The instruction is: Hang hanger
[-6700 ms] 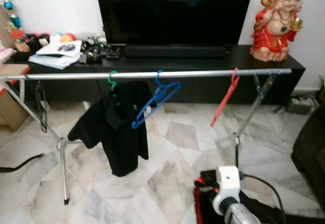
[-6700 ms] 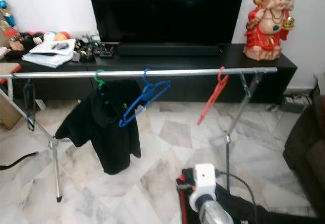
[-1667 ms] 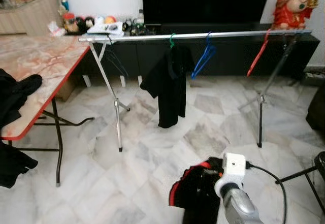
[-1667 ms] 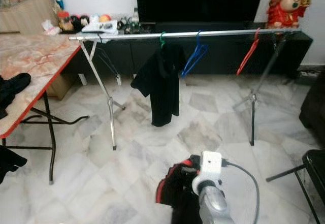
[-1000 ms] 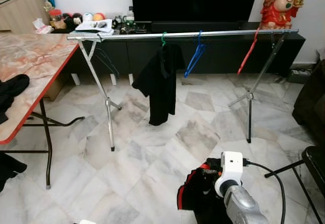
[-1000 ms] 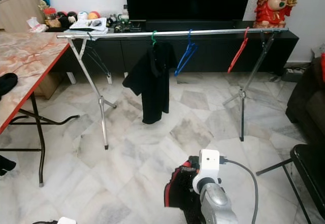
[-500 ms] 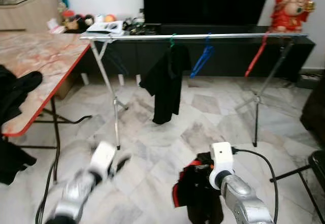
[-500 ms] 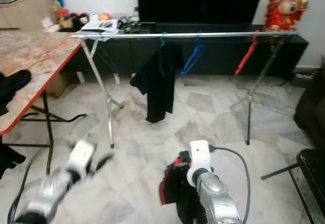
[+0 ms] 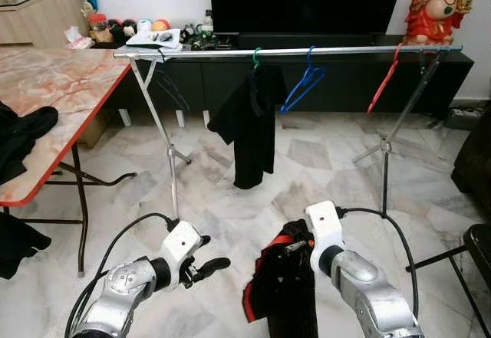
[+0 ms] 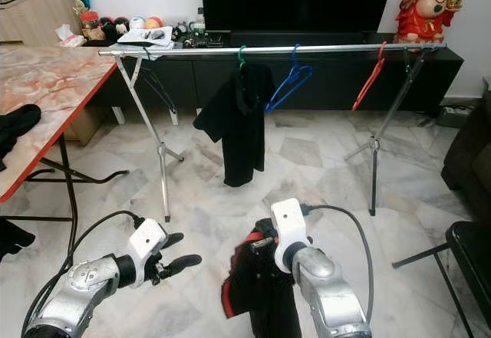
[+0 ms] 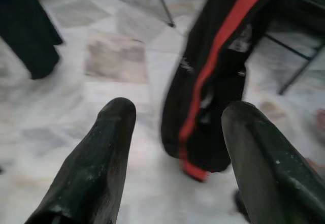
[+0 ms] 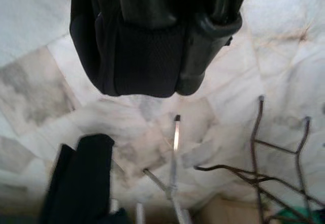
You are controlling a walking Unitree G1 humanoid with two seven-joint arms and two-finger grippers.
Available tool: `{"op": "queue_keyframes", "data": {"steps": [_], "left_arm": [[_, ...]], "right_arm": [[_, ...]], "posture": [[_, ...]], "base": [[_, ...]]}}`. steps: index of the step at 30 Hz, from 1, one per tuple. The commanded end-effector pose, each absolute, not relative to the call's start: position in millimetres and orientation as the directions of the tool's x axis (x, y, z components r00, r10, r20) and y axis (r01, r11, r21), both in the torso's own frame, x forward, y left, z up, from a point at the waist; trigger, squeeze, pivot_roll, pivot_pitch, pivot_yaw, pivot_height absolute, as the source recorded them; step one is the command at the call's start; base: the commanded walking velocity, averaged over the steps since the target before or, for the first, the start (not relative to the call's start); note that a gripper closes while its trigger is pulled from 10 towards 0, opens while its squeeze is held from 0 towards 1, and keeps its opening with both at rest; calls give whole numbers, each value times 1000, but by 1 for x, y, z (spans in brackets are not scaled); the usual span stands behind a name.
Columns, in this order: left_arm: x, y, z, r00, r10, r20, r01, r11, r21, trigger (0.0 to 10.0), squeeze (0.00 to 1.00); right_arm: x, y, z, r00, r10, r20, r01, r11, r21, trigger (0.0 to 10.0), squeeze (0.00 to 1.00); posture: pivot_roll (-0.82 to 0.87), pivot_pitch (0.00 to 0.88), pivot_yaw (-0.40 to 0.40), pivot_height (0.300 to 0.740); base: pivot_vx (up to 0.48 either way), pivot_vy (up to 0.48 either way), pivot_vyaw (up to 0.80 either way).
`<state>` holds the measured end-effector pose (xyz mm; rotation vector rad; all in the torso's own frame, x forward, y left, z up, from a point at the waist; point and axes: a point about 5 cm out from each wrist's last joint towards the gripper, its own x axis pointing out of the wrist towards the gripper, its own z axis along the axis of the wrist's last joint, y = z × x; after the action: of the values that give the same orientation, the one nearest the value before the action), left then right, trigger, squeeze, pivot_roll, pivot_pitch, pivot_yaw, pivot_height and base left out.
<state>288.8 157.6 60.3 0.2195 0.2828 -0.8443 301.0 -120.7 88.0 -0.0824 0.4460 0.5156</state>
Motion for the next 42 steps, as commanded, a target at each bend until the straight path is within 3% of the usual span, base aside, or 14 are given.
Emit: {"op": "queue_keyframes", "data": {"steps": [1,12,19,26,42], "left_arm": [[283,159,58,581,-725,-370,789,613,38,10000,0],[276,155,62,470,-773,-425,840,540,-54,10000,0],[278,152,61,444,-777,-447,847,527,-75,10000,0],[286,147,60,464,-762,-451,837,544,-57,10000,0],[298,143,46,595,-653,-468,748,663,26,10000,0]], "right_arm": [[293,-107,97,727,544,-418,-582,812,44,10000,0],[279,-89,120,661,651,-372,-645,747,162,10000,0],[275,-83,120,642,669,-374,-644,735,209,10000,0],[274,-74,125,616,699,-363,-661,709,245,10000,0],[281,-72,136,609,716,-340,-672,694,259,10000,0]], "posture": [[67,33,17,740],[61,49,-3,740],[72,40,-22,740],[84,19,-49,740],[80,15,-84,740]], "base": [[0,0,0],[0,0,0],[0,0,0],[0,0,0],[0,0,0]]}}
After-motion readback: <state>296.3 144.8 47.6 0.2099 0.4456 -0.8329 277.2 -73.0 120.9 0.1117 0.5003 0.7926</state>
